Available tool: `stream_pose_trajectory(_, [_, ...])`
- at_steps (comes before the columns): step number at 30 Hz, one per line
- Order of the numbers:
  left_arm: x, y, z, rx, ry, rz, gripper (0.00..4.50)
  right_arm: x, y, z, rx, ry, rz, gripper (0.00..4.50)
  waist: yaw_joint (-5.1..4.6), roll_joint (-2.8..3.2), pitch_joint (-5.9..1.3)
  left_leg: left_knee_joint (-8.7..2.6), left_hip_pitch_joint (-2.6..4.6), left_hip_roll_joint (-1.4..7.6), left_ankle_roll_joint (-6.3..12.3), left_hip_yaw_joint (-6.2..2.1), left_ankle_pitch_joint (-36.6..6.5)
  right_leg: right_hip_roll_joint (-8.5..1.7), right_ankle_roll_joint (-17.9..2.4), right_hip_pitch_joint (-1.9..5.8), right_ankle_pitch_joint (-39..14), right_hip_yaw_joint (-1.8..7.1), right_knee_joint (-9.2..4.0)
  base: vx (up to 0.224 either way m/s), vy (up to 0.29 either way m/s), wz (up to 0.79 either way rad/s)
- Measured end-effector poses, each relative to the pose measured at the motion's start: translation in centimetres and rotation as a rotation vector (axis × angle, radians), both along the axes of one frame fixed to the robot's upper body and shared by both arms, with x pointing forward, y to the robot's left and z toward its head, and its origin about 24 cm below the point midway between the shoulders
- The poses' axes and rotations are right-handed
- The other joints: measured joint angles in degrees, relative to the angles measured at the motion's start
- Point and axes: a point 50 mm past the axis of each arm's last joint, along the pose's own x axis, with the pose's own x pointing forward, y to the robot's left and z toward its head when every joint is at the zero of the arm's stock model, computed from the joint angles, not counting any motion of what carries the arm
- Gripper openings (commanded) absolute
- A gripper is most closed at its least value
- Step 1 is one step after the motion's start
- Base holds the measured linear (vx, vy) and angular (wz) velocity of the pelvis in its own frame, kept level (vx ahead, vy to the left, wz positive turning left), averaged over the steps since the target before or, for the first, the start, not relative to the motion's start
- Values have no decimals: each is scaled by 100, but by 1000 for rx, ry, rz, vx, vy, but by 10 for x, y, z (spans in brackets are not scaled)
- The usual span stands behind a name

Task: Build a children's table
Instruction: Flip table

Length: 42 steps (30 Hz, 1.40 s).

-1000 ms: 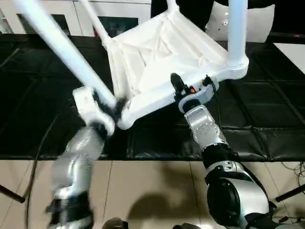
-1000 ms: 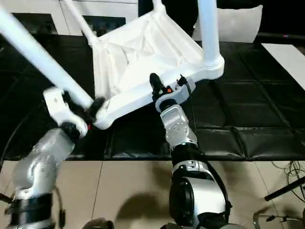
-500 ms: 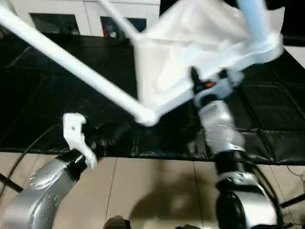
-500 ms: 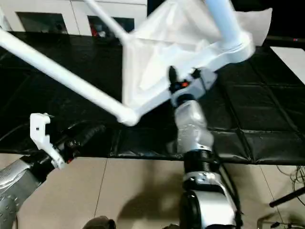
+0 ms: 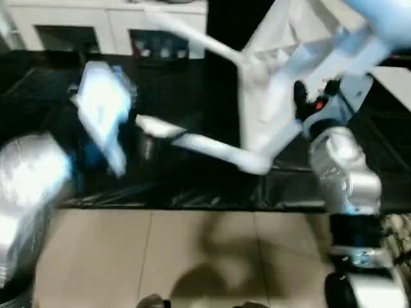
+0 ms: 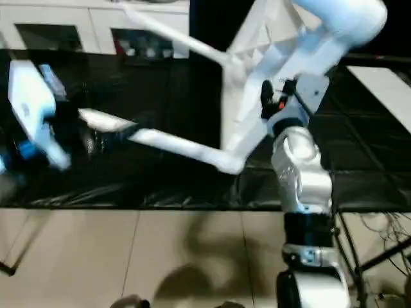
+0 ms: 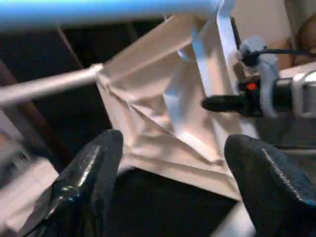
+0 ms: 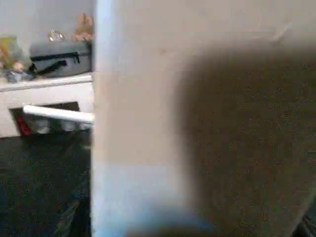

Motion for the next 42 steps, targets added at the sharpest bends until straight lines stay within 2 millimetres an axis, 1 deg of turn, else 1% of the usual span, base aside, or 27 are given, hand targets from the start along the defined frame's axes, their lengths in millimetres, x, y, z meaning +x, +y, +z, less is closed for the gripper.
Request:
stream_pose_trajectory(1, [1, -1, 5, 14, -32, -1, 402, 0, 0, 1, -10, 1, 2, 207, -5, -1, -1, 4, -5, 1, -4, 1, 3, 0, -4, -4, 9, -1, 1, 0, 0, 0])
stream_pose_trajectory(5, [8, -9, 29, 88, -194, -14, 440, 4, 4, 6, -53, 18, 17, 203, -19, -7, 2, 7, -17, 6, 1, 2, 11, 7, -17, -17, 20, -4, 2, 0, 0, 0])
stream_pose_trajectory(10, [15, -14, 43, 131, -328, -5, 448, 7, 12, 8, -83, 19, 79, 203, -27, -11, 1, 9, -16, 12, 0, 3, 12, 8, -20, -15, 22, -8, 2, 0, 0, 0])
stream_pose_trajectory(11, [18, -16, 47, 137, -355, -1, 450, 8, 13, 9, -89, 21, 96, 255, -25, -15, 1, 10, -16, 13, 0, 3, 12, 8, -22, -13, 23, -9, 2, 0, 0, 0])
stream_pose_trajectory(12, [20, -17, 49, 149, -374, 2, 450, 8, 14, 8, -93, 22, 109, 268, -26, -18, 0, 12, -16, 13, 0, 2, 12, 8, -25, -13, 25, -9, 2, 0, 0, 0])
stream_pose_trajectory(14, [30, -20, 53, 206, -422, 30, 450, 8, 22, 5, -96, 34, 154, 274, -27, -21, -1, 12, -14, 14, 0, 1, 12, 8, -26, -13, 26, -10, 2, 0, 0, 0])
stream_pose_trajectory(16, [39, -17, 53, 244, -436, 71, 450, 8, 29, 2, -97, 47, 182, 303, -54, -17, 0, 11, -14, 15, -1, 0, 12, 8, -28, -19, 30, -8, 4, 0, 0, 0])
stream_pose_trajectory(17, [43, -17, 51, 258, -438, 87, 450, 8, 31, 0, -100, 56, 195, 303, -67, -18, 0, 11, -15, 18, -3, -2, 13, 10, -28, -19, 30, -11, 6, 0, 0, 0])
stream_pose_trajectory(18, [47, -16, 49, 273, -439, 105, 450, 8, 34, -1, -101, 61, 205, 318, -75, -18, 0, 11, -15, 20, -3, -2, 14, 11, -32, -21, 33, -11, 6, 0, 0, 0])
stream_pose_trajectory(20, [57, -14, 49, 304, -448, 134, 450, 5, 36, -2, -101, 62, 212, 323, -61, -18, 0, 11, -17, 24, -3, -1, 14, 13, -43, -21, 39, -16, 6, 0, 0, 0])
stream_pose_trajectory(22, [65, -12, 53, 327, -469, 169, 450, 3, 37, -5, -104, 70, 218, 353, -64, -17, 0, 11, -16, 24, -3, -2, 14, 14, -62, -20, 51, -14, 5, 0, 0, 0])
stream_pose_trajectory(25, [76, -9, 56, 359, -493, 212, 450, -2, 38, -9, -111, 80, 234, 364, -65, -8, 4, 11, -16, 24, -3, -6, 14, 14, -64, -21, 51, -12, 2, 0, 0, 0])
stream_pose_trajectory(26, [81, -7, 55, 357, -483, 229, 420, -5, 39, -10, -115, 82, 240, 379, -69, -7, 5, 9, -15, 24, -3, -5, 14, 14, -64, -21, 50, -12, 2, 0, 0, 0])
stream_pose_trajectory(28, [86, -6, 52, 360, -474, 236, 413, -9, 39, -11, -124, 85, 249, 387, -71, -5, 6, 8, -15, 26, -3, -8, 14, 17, -65, -22, 49, -12, 2, 0, 0, 0])
stream_pose_trajectory(29, [87, -5, 50, 362, -473, 238, 413, -14, 39, -12, -130, 79, 256, 392, -60, 2, 8, 6, -16, 28, -3, -9, 14, 17, -67, -22, 47, -14, 1, 0, 0, 0])
stream_pose_trajectory(32, [90, -4, 53, 361, -483, 245, 375, -27, 38, -15, -148, 82, 268, 392, -28, 23, 13, 5, -14, 33, -3, -11, 13, 21, -68, -21, 44, -15, -2, 0, 0, 0])
stream_pose_trajectory(33, [90, -3, 54, 359, -487, 245, 375, -30, 39, -17, -153, 90, 277, 392, -30, 35, 11, 5, -13, 32, -3, -11, 13, 21, -69, -21, 44, -13, -1, 0, 0, 0])
stream_pose_trajectory(35, [92, -3, 54, 357, -483, 244, 358, -35, 38, -17, -162, 90, 280, 392, -18, 67, 10, 4, -12, 32, -3, -11, 13, 21, -69, -20, 45, -14, 0, 0, 0, 0])
stream_pose_trajectory(38, [95, -2, 53, 358, -462, 246, 335, -51, 35, -19, -169, 96, 284, 392, 32, 100, 2, -1, -6, 33, -3, -12, 13, 21, -68, -18, 44, -14, 0, 0, 0, 0])
stream_pose_trajectory(40, [96, -2, 54, 348, -454, 242, 324, -60, 35, -20, -171, 98, 288, 392, 44, 108, 1, -2, -4, 32, -3, -15, 13, 21, -70, -18, 46, -13, 0, 0, 0, 0])
stream_pose_trajectory(42, [97, -2, 54, 339, -439, 246, 305, -74, 35, -19, -177, 88, 309, 392, 51, 111, 1, -3, -1, 32, -3, -19, 13, 20, -70, -15, 45, -14, 0, 0, 0, 0])
